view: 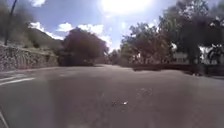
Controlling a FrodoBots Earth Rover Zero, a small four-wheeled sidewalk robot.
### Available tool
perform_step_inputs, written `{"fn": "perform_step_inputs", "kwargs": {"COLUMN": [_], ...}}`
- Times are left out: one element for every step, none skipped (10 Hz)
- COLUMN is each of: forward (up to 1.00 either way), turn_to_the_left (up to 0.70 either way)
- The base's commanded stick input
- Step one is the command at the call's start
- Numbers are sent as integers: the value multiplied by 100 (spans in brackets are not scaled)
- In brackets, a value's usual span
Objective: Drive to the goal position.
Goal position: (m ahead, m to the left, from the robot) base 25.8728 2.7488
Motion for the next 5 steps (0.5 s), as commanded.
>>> {"fn": "perform_step_inputs", "kwargs": {"forward": [50,50,50,50,50], "turn_to_the_left": [0,0,0,0,0]}}
